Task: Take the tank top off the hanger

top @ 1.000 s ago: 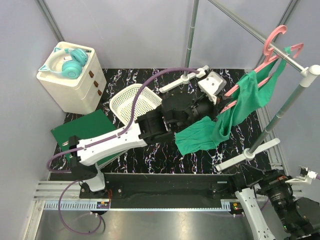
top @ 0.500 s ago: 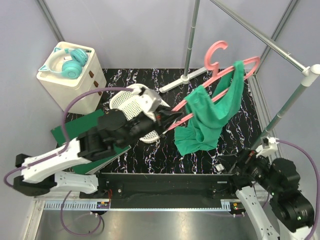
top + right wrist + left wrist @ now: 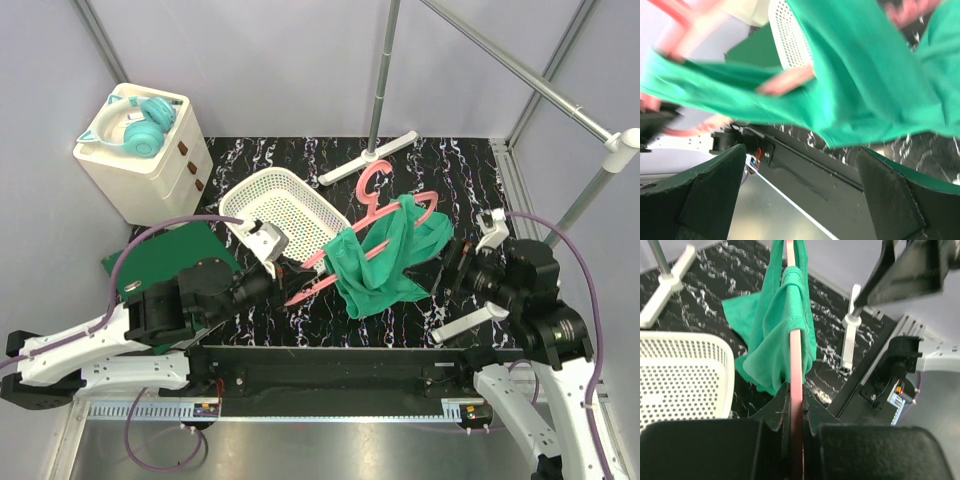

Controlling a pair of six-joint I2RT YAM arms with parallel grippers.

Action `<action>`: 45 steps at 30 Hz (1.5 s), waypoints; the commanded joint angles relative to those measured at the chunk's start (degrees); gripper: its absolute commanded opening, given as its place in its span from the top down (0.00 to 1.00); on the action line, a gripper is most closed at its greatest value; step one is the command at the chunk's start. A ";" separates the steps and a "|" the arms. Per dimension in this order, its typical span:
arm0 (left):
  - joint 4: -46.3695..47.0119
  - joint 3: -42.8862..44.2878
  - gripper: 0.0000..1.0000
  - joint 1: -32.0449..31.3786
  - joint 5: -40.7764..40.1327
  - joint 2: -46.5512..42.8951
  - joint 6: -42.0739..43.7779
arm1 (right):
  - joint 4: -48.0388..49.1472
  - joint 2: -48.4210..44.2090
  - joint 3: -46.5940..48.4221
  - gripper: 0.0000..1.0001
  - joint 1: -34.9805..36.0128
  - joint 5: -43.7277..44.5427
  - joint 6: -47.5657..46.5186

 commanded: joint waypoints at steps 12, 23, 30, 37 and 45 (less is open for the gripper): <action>8.98 -4.03 1.00 -0.12 4.70 2.20 -5.95 | 13.86 14.41 14.63 0.02 0.39 -0.71 1.12; 9.86 -1.57 1.00 0.15 7.34 6.33 -6.57 | 14.12 19.95 16.21 0.07 5.40 4.20 -1.86; 9.77 0.02 1.00 1.02 9.80 7.92 -7.45 | 14.92 21.10 16.04 0.20 10.14 11.15 -3.09; 8.72 2.56 1.00 3.13 10.94 8.71 -9.38 | 15.97 19.96 13.41 0.25 12.78 14.05 -6.34; 7.75 4.59 1.00 5.86 16.30 10.73 -12.45 | 18.96 18.99 9.80 0.28 13.75 16.51 -8.98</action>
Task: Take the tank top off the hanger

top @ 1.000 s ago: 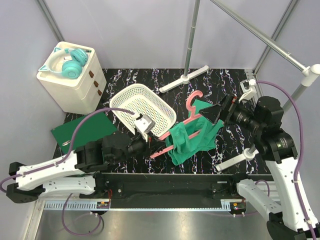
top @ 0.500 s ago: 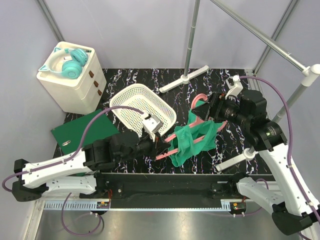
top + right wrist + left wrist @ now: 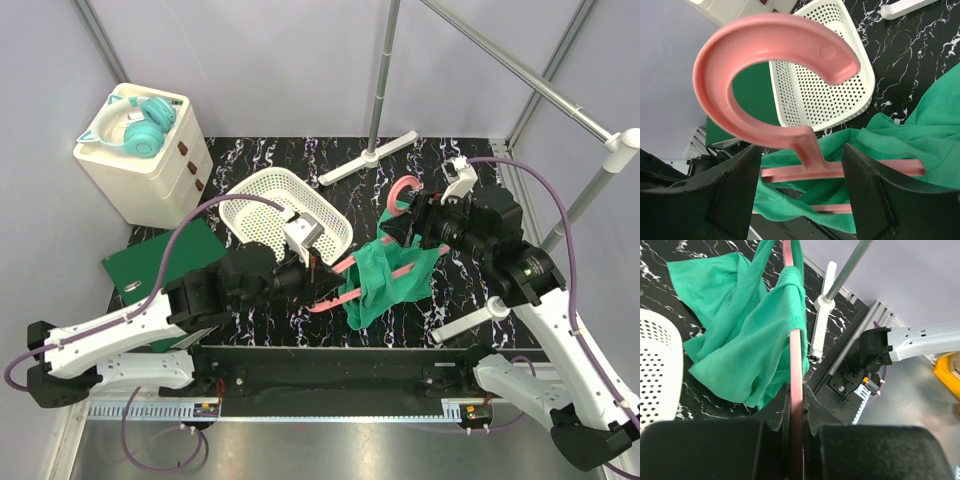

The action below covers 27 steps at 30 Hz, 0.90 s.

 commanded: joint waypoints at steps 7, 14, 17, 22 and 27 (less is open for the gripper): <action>4.82 5.16 1.00 1.84 6.15 1.31 -2.43 | 7.90 -0.29 -3.08 0.51 0.84 5.24 -4.56; 3.06 9.29 0.83 3.68 3.17 3.68 -0.58 | 9.31 0.68 -1.95 1.00 0.84 13.50 -7.37; 2.89 10.70 0.49 3.78 0.54 3.95 1.17 | 9.22 1.65 -0.19 1.00 0.84 17.01 -9.56; 2.89 11.40 0.24 3.78 -4.39 2.02 3.19 | 9.40 2.79 2.10 1.00 0.84 24.91 -15.01; 5.61 12.28 0.26 3.78 -3.70 1.13 3.99 | 9.66 3.40 3.86 1.00 0.84 28.71 -16.86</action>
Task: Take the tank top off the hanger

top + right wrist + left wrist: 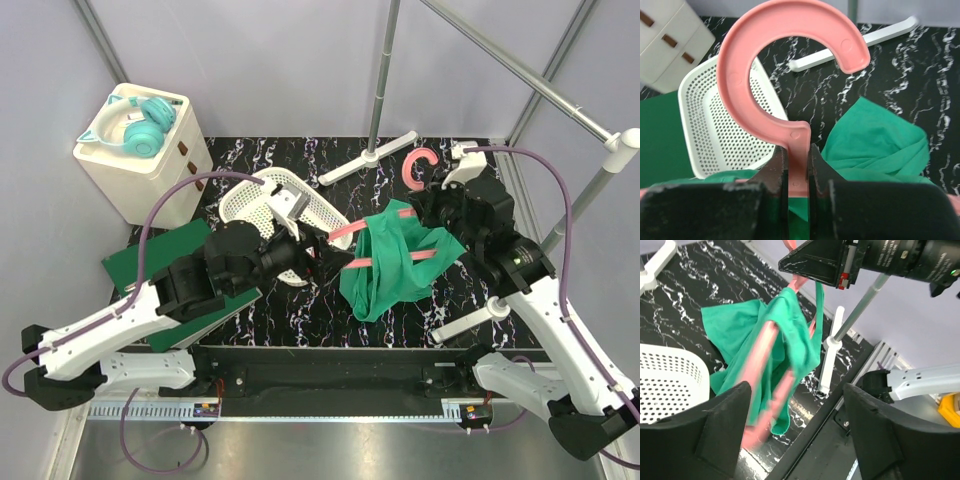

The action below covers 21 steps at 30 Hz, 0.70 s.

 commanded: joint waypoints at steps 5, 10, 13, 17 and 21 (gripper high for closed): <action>10.21 4.42 0.34 -0.33 6.76 1.58 -1.04 | 3.41 0.96 4.74 1.00 -0.13 10.19 -3.42; 13.39 2.92 0.26 -1.04 3.63 6.15 -3.95 | 3.23 1.49 4.65 1.00 -0.13 11.51 -1.75; 11.81 4.15 0.27 -1.12 -3.30 9.93 -5.09 | 3.05 1.49 4.56 1.00 -0.21 11.43 -1.14; 11.72 4.24 0.31 -1.48 -11.85 13.98 -4.57 | 2.70 1.14 4.65 1.00 -0.13 11.60 -0.88; 12.07 5.65 0.35 -1.48 -13.79 17.41 -4.48 | 2.70 0.87 4.39 1.00 -0.13 11.60 -0.87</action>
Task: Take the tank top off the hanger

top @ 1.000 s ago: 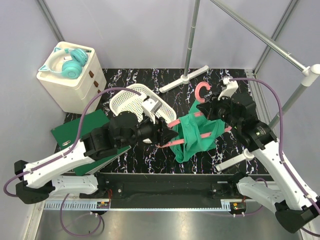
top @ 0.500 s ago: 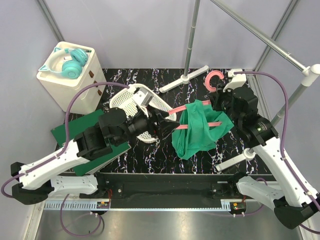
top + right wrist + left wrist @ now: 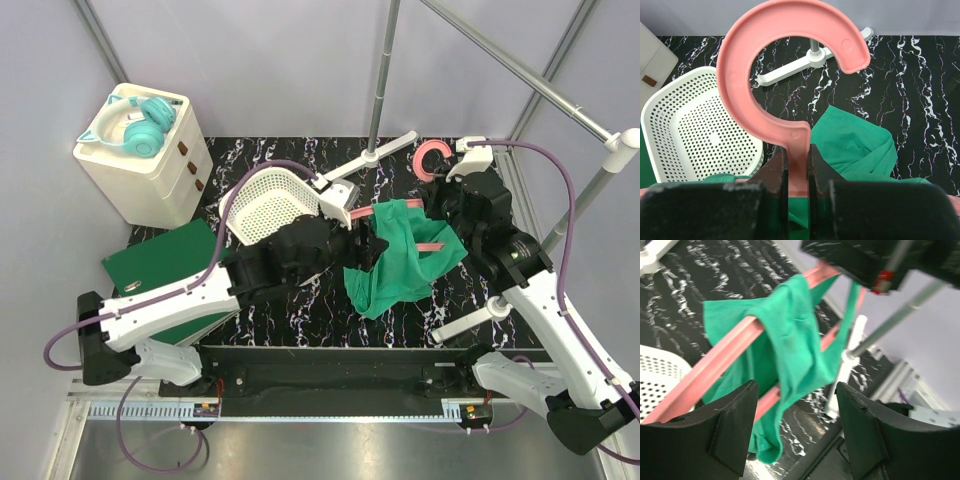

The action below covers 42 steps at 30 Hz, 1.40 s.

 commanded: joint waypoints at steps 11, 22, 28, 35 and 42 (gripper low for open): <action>7.53 4.67 0.55 -0.17 -7.11 7.05 0.59 | 2.61 -1.35 1.63 1.00 -0.10 0.25 0.79; 4.46 10.47 0.99 0.89 -8.42 9.96 6.48 | 2.70 -4.95 -1.01 1.00 -0.10 -1.33 2.02; 3.31 8.99 1.00 1.15 -7.64 1.71 9.12 | 2.53 -7.94 -3.73 1.00 -0.10 -0.28 2.81; 2.87 -0.15 1.00 1.15 -14.04 -9.72 9.12 | 2.62 -13.21 -7.60 1.00 -0.10 3.23 4.74; 2.78 -10.60 1.00 1.15 -14.94 -19.48 5.08 | 3.14 -18.40 -9.01 1.00 -0.10 5.60 12.38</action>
